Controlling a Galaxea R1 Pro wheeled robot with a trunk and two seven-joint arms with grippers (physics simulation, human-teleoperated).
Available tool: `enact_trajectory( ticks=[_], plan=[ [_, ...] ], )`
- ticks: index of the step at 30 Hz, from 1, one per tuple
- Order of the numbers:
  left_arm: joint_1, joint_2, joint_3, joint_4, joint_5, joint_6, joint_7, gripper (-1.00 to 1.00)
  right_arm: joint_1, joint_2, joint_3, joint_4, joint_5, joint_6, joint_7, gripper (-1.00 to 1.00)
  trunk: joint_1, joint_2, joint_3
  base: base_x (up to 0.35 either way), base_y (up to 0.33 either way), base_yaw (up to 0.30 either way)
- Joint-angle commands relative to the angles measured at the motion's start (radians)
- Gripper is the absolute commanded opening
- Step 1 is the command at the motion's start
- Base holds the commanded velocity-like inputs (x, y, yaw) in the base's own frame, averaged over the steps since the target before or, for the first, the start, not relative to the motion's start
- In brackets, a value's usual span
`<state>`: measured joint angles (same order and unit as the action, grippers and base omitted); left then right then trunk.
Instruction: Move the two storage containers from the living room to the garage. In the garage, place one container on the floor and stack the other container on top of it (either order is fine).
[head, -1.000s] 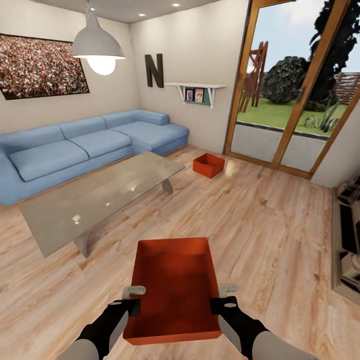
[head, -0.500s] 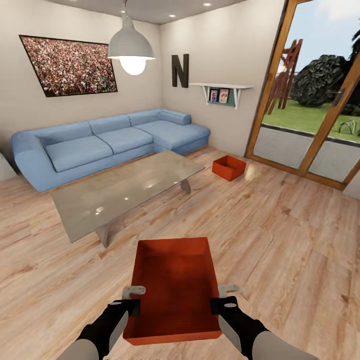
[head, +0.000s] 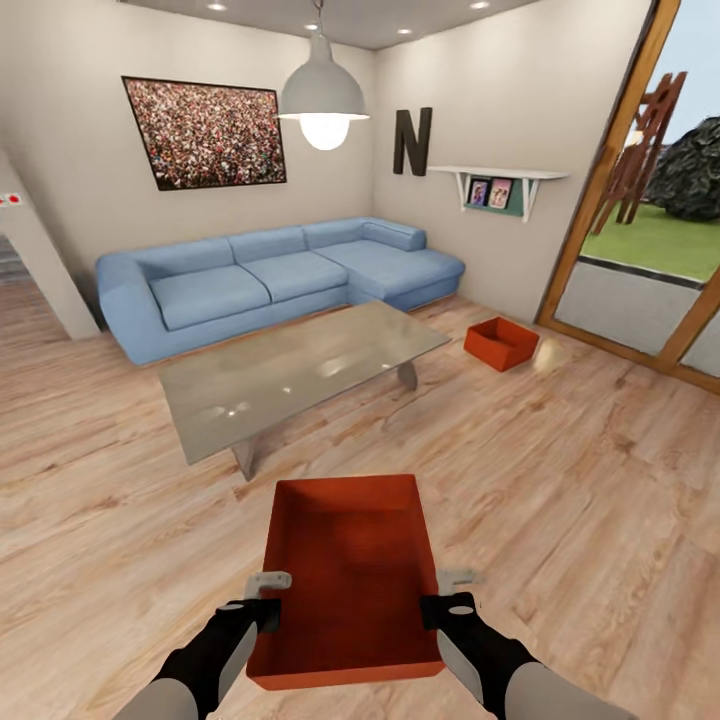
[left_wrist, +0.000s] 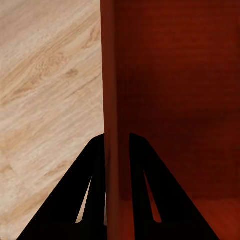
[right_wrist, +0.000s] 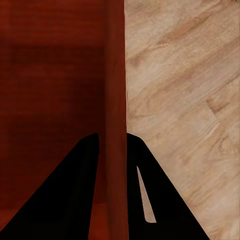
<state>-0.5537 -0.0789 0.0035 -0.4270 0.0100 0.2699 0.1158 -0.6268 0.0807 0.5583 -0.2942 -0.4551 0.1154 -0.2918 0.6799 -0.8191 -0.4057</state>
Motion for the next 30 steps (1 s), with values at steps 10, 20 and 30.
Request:
enact_trajectory(
  ticks=[10, 20, 30],
  plan=[
    [-0.001, 0.001, 0.004, -0.004, -0.025, 0.008, 0.012, -1.00, -0.001, -0.002, 0.006, 0.015, -0.002, 0.007, -0.019, -1.00, 0.000, -0.001, -0.001, 0.000, 0.000, 0.279],
    [-0.001, 0.001, 0.004, -0.004, -0.025, 0.008, 0.012, -1.00, -0.001, -0.002, 0.007, 0.015, -0.002, 0.007, -0.020, -1.00, 0.000, -0.001, -0.001, 0.000, 0.000, 0.279],
    [-0.001, 0.001, 0.004, -0.004, -0.025, 0.008, 0.012, -1.00, -0.001, -0.002, 0.006, 0.015, -0.001, 0.007, -0.020, -1.00, 0.000, -0.001, -0.001, 0.000, 0.000, 0.279]
  ],
)
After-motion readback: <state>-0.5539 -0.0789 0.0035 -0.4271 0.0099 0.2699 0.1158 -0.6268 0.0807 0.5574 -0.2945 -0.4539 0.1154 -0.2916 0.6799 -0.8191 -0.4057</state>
